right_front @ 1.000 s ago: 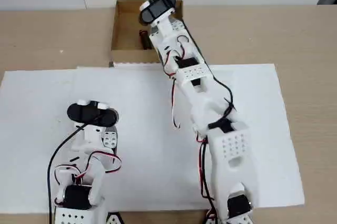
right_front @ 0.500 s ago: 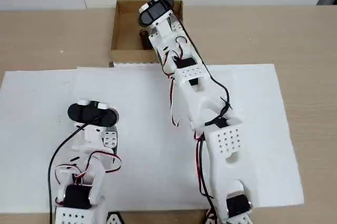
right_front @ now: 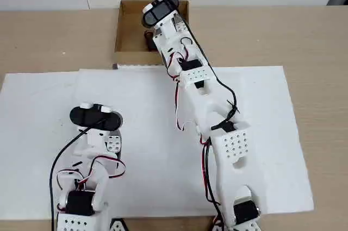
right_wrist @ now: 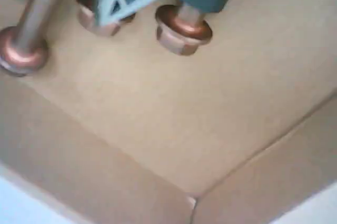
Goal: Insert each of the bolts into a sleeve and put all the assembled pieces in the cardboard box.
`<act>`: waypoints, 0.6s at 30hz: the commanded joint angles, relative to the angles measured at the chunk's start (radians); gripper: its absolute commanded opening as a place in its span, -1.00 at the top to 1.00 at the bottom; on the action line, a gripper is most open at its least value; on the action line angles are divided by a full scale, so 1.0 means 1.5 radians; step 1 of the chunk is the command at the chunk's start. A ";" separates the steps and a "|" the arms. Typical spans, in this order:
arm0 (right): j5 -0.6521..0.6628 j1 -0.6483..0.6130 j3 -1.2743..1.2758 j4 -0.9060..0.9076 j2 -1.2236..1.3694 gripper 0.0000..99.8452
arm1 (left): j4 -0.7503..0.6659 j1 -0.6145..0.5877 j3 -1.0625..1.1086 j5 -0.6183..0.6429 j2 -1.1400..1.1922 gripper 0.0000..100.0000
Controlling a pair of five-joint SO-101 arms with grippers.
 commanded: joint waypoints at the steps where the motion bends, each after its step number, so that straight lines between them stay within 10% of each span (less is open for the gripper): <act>1: 0.007 -0.003 -0.038 0.058 -0.109 0.90 | 0.002 0.000 -0.005 -0.001 -0.007 0.99; 18: 0.003 -0.008 -0.038 0.342 -0.355 0.99 | 0.002 0.000 -0.005 -0.001 -0.007 0.99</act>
